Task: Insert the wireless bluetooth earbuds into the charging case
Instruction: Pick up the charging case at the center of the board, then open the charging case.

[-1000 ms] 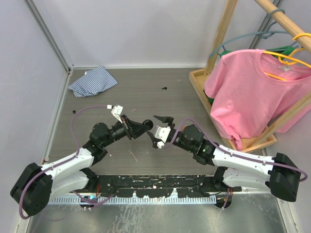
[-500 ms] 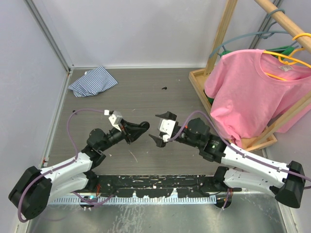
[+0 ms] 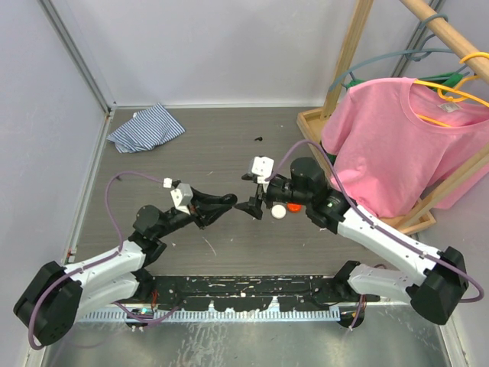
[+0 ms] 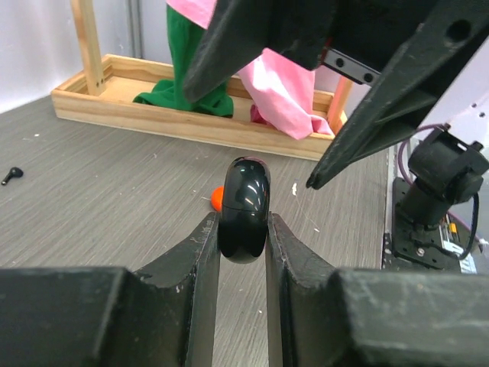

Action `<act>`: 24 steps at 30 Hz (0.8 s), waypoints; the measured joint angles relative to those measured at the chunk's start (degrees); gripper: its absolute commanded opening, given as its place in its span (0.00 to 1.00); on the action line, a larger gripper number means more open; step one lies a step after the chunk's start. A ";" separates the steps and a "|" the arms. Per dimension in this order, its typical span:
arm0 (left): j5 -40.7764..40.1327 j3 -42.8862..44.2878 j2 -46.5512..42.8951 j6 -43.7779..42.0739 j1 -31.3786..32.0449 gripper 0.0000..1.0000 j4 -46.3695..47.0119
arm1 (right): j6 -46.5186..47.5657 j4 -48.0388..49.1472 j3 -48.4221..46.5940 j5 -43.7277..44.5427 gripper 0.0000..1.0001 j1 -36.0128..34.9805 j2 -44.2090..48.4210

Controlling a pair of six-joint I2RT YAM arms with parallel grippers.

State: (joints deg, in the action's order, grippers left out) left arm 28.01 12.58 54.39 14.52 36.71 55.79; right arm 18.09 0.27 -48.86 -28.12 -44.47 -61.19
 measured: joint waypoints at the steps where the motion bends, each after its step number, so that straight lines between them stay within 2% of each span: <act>1: 0.66 -0.17 0.24 -0.39 0.00 0.00 0.59 | -0.31 -0.28 -0.42 -0.79 0.87 0.11 -0.83; 10: 4.90 -2.34 0.98 -2.10 0.13 0.01 2.36 | -1.31 -1.27 -1.27 -5.66 0.87 0.35 -4.76; 24: 6.14 -2.75 -0.68 -3.41 0.81 0.00 2.73 | -1.55 -1.99 -1.42 -6.71 0.85 1.05 -6.10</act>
State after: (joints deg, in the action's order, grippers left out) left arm 34.15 9.82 53.71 11.11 37.52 58.52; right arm 16.53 -1.72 -50.28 -34.83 -43.42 -67.29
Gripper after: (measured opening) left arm 0.261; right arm 0.861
